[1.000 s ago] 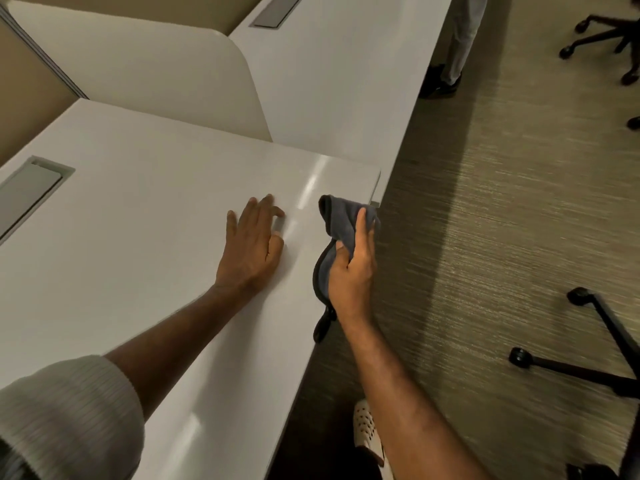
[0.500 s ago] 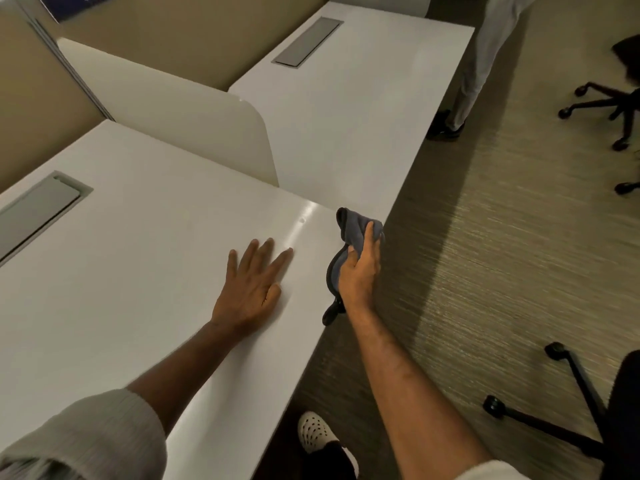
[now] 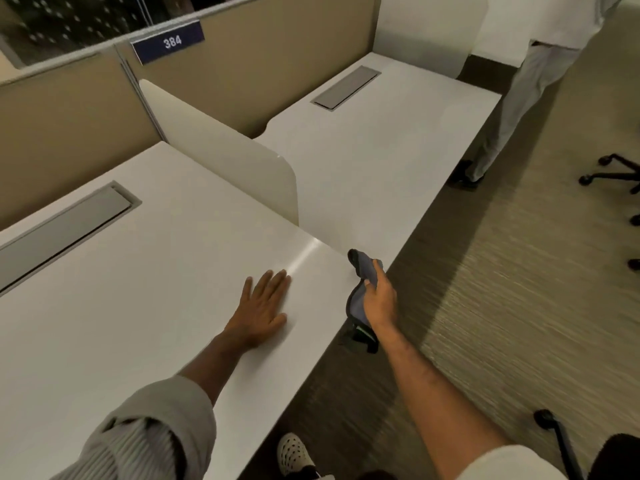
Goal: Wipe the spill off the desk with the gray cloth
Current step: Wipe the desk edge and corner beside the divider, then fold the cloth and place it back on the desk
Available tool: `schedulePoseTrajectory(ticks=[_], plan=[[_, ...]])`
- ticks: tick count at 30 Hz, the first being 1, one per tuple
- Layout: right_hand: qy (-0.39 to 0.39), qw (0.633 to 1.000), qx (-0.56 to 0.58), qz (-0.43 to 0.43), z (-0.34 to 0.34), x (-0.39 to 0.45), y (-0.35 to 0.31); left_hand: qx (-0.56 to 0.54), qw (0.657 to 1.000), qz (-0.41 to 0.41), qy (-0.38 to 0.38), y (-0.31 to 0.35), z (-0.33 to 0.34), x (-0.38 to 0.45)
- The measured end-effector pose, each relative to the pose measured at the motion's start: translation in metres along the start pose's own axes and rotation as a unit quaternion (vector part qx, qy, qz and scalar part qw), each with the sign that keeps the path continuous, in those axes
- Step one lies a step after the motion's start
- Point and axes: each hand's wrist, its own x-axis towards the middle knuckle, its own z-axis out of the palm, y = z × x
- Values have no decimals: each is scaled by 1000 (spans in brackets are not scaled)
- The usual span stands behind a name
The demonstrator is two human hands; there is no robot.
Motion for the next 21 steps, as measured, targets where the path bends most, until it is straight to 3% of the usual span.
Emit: schedulePoseTrajectory(ticks=[6, 10, 15, 18, 21], plan=[[-84, 993, -34, -79, -17, 22, -17, -75, 996, -40, -17, 4, -7, 10], [-142, 975, -87, -150, -15, 38, -25, -235, 962, -129, 48, 23, -22, 19], [-239, 953, -89, -165, -11, 57, -57, -462, 838, -222, 186, 55, -37, 37], [-331, 934, -5, -138, -10, 64, -97, -548, 773, -248, 201, 68, -46, 52], [-397, 910, 101, -62, -13, 70, -134, -651, 668, -294, 209, 71, -55, 59]])
